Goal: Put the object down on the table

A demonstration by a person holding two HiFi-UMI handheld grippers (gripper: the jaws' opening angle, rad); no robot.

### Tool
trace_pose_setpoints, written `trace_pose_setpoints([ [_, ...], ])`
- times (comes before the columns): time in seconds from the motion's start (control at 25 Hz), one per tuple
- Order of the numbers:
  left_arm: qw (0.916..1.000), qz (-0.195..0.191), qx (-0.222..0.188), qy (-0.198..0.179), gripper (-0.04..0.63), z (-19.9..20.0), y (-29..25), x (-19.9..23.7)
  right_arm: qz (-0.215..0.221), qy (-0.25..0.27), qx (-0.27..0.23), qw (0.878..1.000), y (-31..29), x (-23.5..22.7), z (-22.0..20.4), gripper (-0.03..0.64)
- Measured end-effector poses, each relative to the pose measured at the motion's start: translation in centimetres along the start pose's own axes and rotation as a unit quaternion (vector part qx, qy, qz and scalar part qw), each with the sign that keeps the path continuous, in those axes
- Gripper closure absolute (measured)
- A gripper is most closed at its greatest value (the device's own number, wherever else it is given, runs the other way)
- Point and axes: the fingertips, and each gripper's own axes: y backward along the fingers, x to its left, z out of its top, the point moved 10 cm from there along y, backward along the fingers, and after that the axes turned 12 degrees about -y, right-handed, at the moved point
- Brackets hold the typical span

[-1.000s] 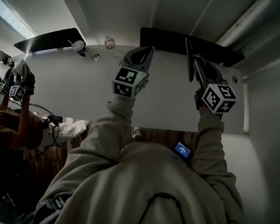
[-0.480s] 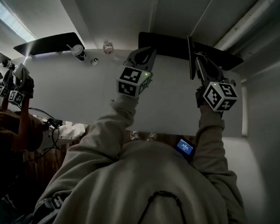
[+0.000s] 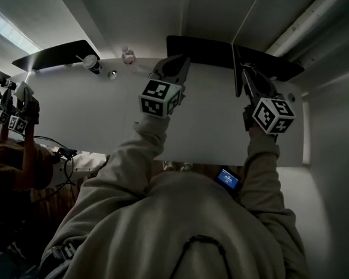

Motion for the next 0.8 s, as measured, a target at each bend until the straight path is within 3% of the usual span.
trace_pose_setpoints([
  [0.44,0.9968,0.005,0.072,0.034,0.591,-7.9,-0.1,0.3,0.000,-0.044,0.067,0.997,-3.7,-2.7,-7.3,0.523],
  [0.8,0.9873,0.000,0.136,0.082,0.591,-16.9,-0.3,-1.0,-0.005,-0.095,0.131,0.987,-7.0,-4.0,-16.2,0.523],
])
